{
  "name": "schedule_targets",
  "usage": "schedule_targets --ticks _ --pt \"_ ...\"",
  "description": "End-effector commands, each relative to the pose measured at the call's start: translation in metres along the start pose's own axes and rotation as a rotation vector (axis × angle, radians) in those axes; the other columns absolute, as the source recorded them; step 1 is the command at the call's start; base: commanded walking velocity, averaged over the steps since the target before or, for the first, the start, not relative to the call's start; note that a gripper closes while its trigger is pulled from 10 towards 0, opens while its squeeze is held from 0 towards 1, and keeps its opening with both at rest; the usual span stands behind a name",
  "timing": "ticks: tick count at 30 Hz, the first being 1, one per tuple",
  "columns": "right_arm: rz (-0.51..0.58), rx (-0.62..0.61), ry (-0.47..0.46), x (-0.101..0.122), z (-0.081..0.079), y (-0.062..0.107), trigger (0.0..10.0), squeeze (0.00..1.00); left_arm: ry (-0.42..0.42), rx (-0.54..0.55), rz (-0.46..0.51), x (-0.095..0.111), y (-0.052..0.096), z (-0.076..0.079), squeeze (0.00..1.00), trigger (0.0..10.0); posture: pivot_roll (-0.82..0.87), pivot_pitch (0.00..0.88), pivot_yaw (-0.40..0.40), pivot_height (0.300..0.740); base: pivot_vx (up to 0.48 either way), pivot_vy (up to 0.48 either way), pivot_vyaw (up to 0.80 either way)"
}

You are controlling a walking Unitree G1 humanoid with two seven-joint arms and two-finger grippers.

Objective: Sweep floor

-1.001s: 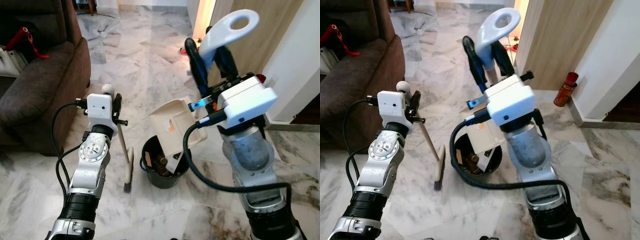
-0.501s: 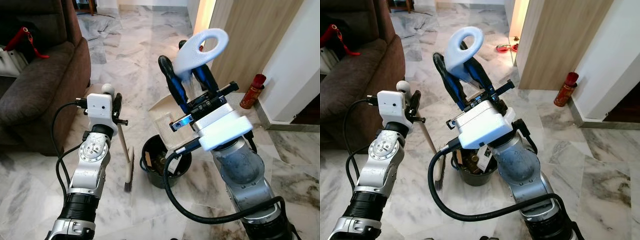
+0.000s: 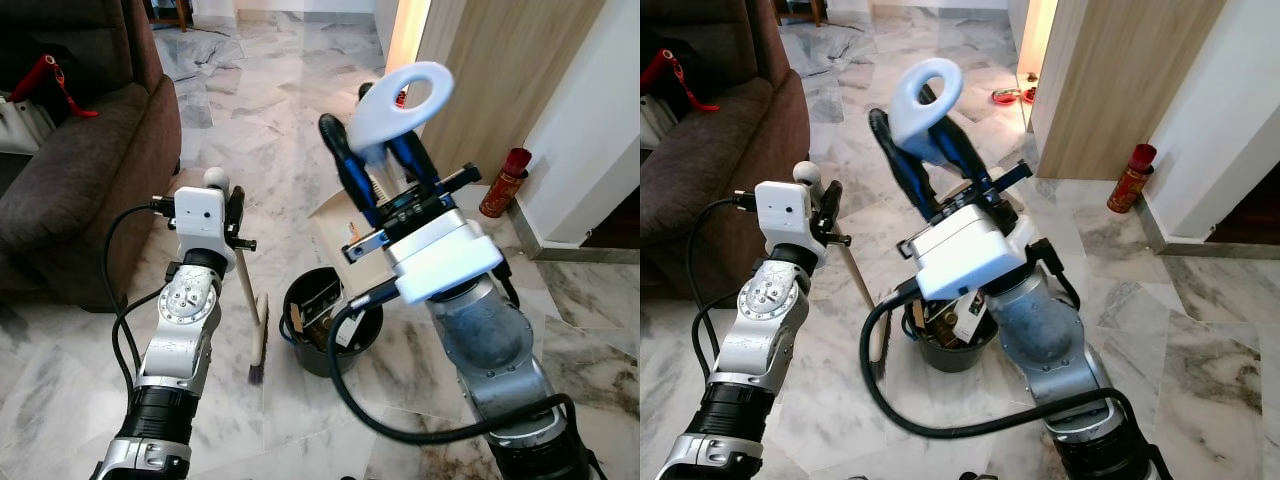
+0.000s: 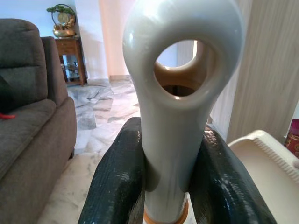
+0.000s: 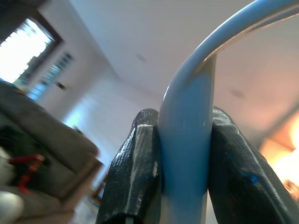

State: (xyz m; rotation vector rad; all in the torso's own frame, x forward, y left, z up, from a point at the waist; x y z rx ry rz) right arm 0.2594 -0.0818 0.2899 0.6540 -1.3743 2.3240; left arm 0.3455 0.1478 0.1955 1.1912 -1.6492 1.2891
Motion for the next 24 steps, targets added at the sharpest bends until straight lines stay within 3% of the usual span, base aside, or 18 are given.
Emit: schedule_targets --ticks 1,7,16,24 --pt "-0.033 -0.123 0.052 -0.006 0.028 0.003 10.0 0.00 -0.005 0.000 0.071 0.014 0.000 -0.001 0.00 10.0 0.11 0.130 -0.055 0.740 0.000 0.000 0.00" --pt "-0.167 -0.400 0.079 -0.031 0.078 0.024 10.0 0.00 -0.003 -0.003 0.072 0.014 0.000 0.000 0.00 10.0 0.11 0.134 -0.055 0.740 0.000 0.000 0.00" --pt "-0.267 -0.592 0.089 -0.048 0.102 0.050 10.0 0.00 -0.002 -0.009 0.072 0.014 0.000 0.001 0.00 10.0 0.11 0.135 -0.054 0.740 0.000 0.000 0.00" --pt "-0.317 -0.645 0.072 -0.060 0.105 0.063 10.0 0.00 -0.002 -0.016 0.063 0.013 0.002 0.001 0.00 10.0 0.12 0.138 -0.054 0.740 0.000 0.000 0.00"
Point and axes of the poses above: a point about 5 cm out from each wrist's last joint towards the gripper, its own y axis pointing back from the gripper into the wrist, its own x axis along the axis of the wrist's last joint, z = x × y, the point moved 1 cm from there along -y, pointing out of the wrist towards the gripper, and after that the axes turned 10 degrees about -y, right-handed, at the moved point
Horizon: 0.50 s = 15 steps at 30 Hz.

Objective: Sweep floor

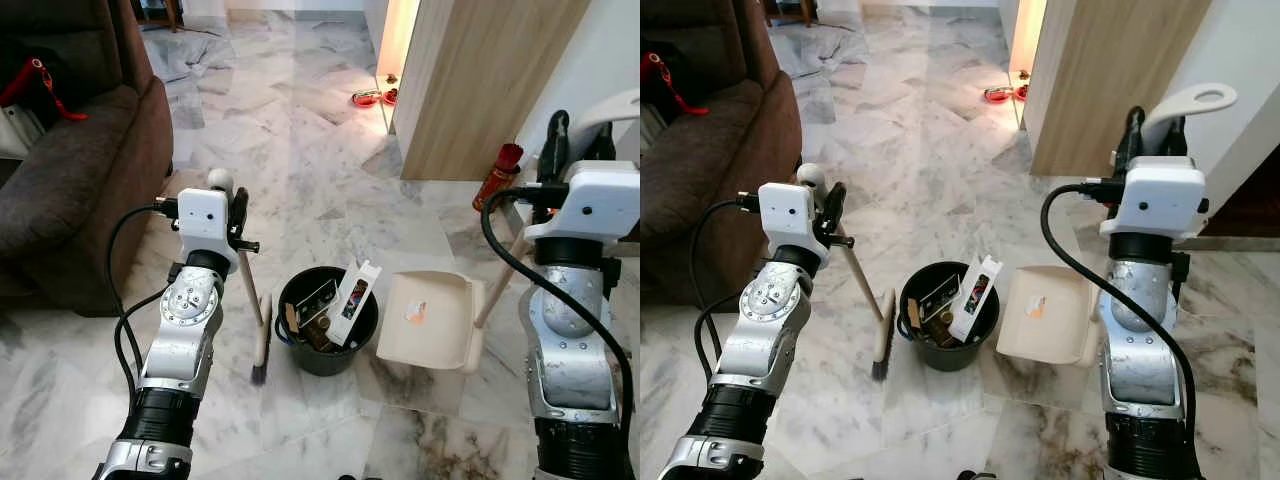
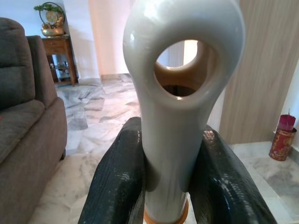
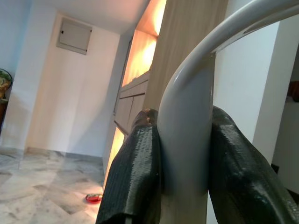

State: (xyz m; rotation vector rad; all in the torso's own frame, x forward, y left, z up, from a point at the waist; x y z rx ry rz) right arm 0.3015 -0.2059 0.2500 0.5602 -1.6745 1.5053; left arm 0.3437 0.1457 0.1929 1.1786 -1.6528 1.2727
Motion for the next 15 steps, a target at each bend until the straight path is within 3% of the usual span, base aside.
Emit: schedule_targets --ticks 1,7,11,15 --pt "0.038 -0.021 -0.013 0.006 0.004 0.000 10.0 0.00 -0.006 0.001 0.065 0.014 0.000 -0.001 0.00 10.0 0.12 0.138 -0.053 0.740 0.000 0.000 0.00" --pt "0.025 -0.033 -0.027 0.002 0.007 -0.001 10.0 0.00 0.000 -0.012 0.059 0.013 0.000 0.001 0.00 10.0 0.11 0.138 -0.053 0.740 0.000 0.000 0.00" --pt "-0.056 -0.078 -0.109 -0.013 0.009 0.002 10.0 0.00 0.007 -0.028 0.049 0.009 0.003 0.006 0.00 10.0 0.12 0.139 -0.050 0.740 0.000 0.000 0.00" --pt "-0.062 -0.079 -0.134 -0.014 0.008 0.001 10.0 0.00 0.013 -0.032 0.053 0.010 0.002 0.007 0.00 10.0 0.12 0.139 -0.050 0.740 0.000 0.000 0.00"
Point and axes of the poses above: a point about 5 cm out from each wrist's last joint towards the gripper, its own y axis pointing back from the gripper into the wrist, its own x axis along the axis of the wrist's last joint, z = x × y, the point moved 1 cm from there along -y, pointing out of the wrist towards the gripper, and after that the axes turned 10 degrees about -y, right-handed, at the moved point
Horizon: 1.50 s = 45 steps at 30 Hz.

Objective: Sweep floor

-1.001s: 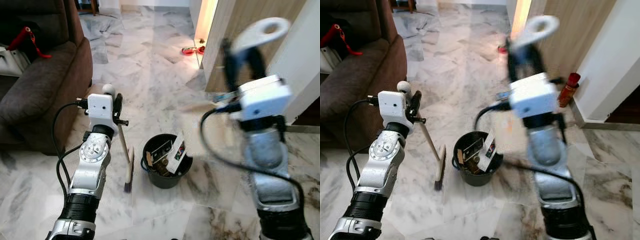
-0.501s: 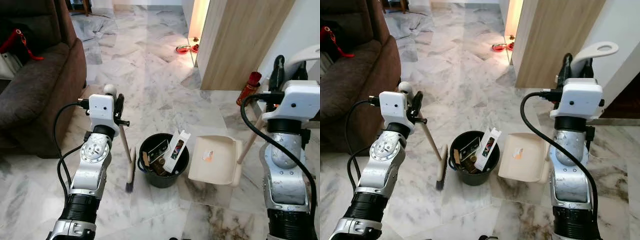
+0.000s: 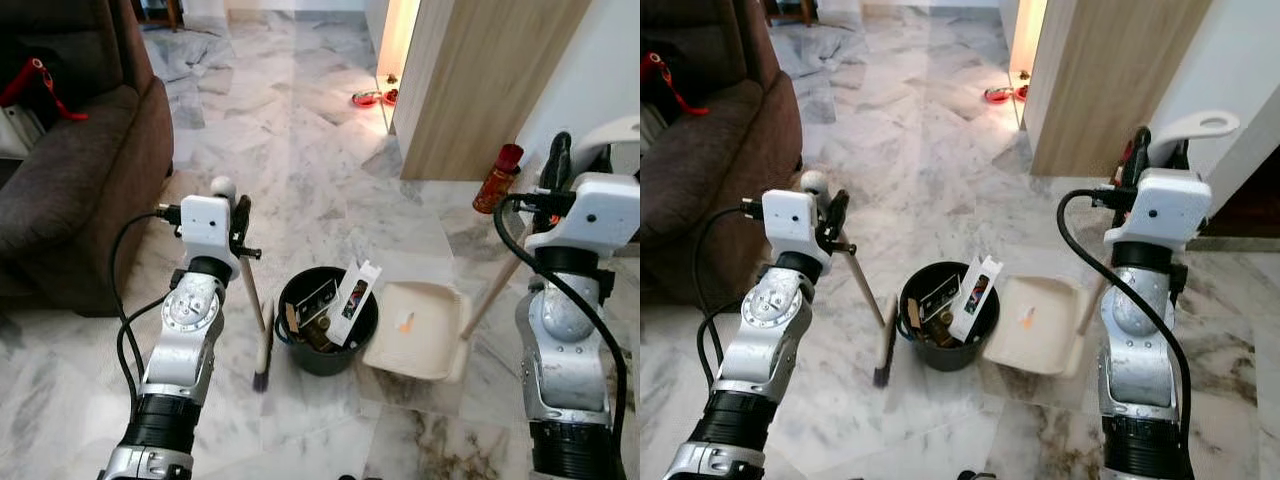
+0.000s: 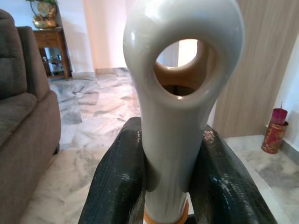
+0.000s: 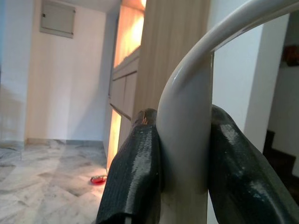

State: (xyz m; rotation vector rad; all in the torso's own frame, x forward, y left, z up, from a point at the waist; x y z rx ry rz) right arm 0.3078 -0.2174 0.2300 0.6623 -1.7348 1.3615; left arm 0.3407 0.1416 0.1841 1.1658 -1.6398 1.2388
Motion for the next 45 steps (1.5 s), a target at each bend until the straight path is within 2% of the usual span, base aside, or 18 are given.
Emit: schedule_targets --ticks 1,30,45 --pt "0.032 0.000 -0.052 0.0074 -0.0020 -0.0037 10.0 0.00 -0.001 -0.005 0.074 0.0168 -0.0029 0.0006 0.00 10.0 0.12 0.136 -0.050 0.740 0.000 0.000 0.00" --pt "0.050 -0.022 -0.056 0.0096 0.0052 -0.0069 10.0 0.00 0.006 -0.005 0.102 0.0214 -0.0033 -0.0012 0.00 10.0 0.12 0.128 -0.047 0.740 0.000 0.000 0.00" --pt "0.051 -0.017 -0.054 0.0099 0.0053 -0.0078 10.0 0.00 0.009 0.004 0.105 0.0221 -0.0027 -0.0011 0.00 10.0 0.12 0.133 -0.052 0.740 -0.247 0.000 0.00"
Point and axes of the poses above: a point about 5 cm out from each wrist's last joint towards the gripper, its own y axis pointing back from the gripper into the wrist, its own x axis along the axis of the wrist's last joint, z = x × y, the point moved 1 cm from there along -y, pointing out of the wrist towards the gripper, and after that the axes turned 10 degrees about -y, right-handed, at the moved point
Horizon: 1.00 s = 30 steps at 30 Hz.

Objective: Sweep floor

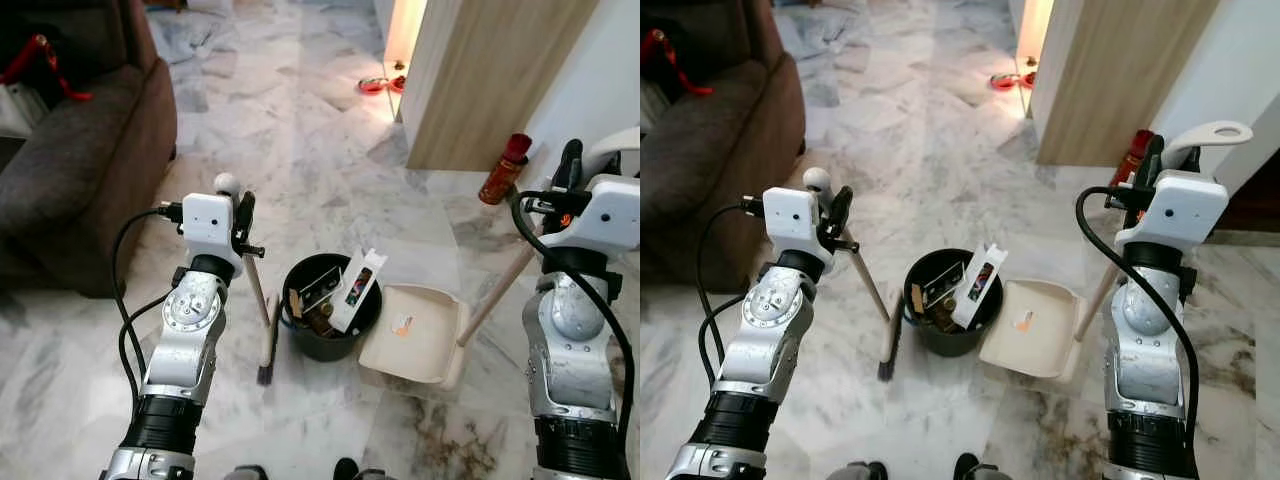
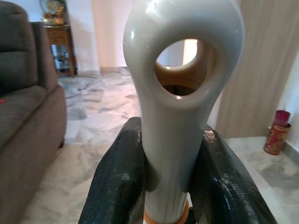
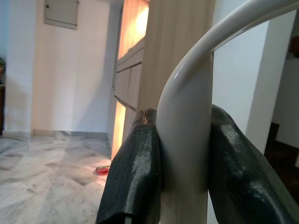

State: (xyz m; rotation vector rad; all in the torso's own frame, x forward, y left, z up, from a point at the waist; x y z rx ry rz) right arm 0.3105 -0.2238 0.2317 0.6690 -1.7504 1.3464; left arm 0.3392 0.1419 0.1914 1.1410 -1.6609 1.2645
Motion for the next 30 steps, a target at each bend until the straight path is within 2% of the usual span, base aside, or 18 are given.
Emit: schedule_targets --ticks 1,30 --pt "0.054 -0.004 -0.041 0.0105 -0.0003 -0.0031 10.0 0.00 0.004 0.001 0.072 0.0148 -0.0027 0.0011 0.00 10.0 0.12 0.133 -0.053 0.740 -0.247 0.000 0.00" --pt "0.037 0.008 -0.049 0.0060 -0.0031 -0.0029 10.0 0.00 0.006 0.009 0.069 0.0145 -0.0017 0.0000 0.00 10.0 0.11 0.140 -0.056 0.740 -0.246 0.000 0.00"
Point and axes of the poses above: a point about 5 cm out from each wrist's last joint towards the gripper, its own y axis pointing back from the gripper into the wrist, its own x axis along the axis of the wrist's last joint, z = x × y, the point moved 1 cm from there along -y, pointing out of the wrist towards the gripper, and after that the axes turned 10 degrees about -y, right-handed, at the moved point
